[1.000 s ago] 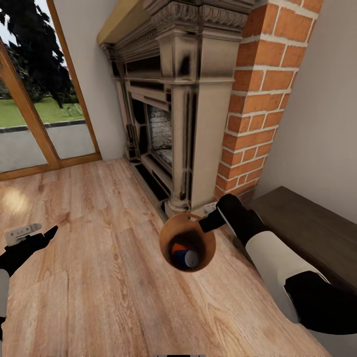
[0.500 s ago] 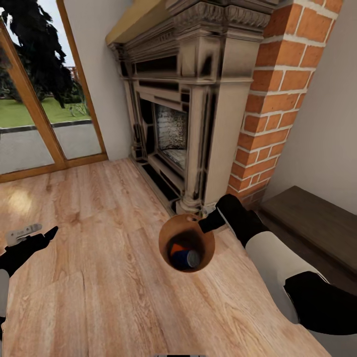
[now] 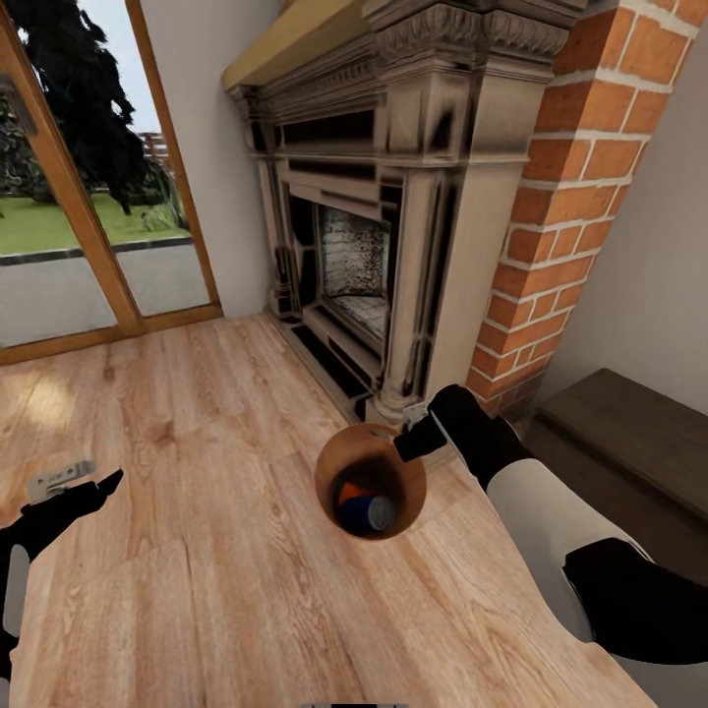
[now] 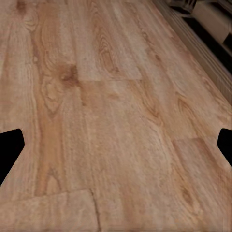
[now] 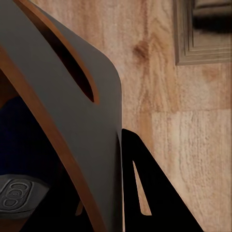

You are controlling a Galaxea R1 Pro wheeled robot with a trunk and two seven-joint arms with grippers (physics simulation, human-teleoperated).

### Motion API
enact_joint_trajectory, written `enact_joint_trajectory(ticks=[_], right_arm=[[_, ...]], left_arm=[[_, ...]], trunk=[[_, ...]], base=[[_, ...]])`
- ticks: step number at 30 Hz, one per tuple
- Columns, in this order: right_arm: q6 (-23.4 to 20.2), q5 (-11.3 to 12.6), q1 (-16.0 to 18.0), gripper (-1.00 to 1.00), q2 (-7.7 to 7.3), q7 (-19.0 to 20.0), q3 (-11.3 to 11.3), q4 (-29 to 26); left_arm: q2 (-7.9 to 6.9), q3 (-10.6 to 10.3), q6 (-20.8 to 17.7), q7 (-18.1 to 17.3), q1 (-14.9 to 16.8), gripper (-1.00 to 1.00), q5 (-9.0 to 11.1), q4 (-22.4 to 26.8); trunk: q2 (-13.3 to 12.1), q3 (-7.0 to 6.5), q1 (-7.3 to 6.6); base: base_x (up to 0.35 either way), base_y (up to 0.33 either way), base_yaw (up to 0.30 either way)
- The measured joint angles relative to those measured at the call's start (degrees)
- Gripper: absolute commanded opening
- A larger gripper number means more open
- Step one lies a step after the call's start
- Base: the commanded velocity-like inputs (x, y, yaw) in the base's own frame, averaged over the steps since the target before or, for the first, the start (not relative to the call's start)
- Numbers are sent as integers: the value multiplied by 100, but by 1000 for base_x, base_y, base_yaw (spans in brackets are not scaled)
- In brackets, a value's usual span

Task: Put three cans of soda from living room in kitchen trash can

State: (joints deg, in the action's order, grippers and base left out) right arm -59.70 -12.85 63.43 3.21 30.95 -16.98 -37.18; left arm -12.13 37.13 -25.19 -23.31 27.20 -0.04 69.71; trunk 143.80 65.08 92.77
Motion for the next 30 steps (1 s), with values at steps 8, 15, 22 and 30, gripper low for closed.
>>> enact_joint_trajectory(ticks=[8, 15, 22, 30], right_arm=[[-2, 9, 0, -100, 2, -6, -1, -6], [11, -62, -7, -100, -8, -11, -2, -6], [-6, 7, -75, -100, -8, -10, -8, -7], [1, -20, -103, -100, -14, -11, -5, -7]], left_arm=[[8, -35, 0, -11, -382, 100, -24, 20], [9, -37, 31, -25, -431, 100, -14, 25], [9, -32, 30, -34, -435, 100, -8, 53], [9, -35, 23, -41, -435, 100, -5, 76]], trunk=[[0, 0, 0], [0, 0, 0], [0, 0, 0], [0, -7, 0]], base=[[0, 6, 0], [0, 74, 0], [0, 249, 0], [0, 276, 123]])
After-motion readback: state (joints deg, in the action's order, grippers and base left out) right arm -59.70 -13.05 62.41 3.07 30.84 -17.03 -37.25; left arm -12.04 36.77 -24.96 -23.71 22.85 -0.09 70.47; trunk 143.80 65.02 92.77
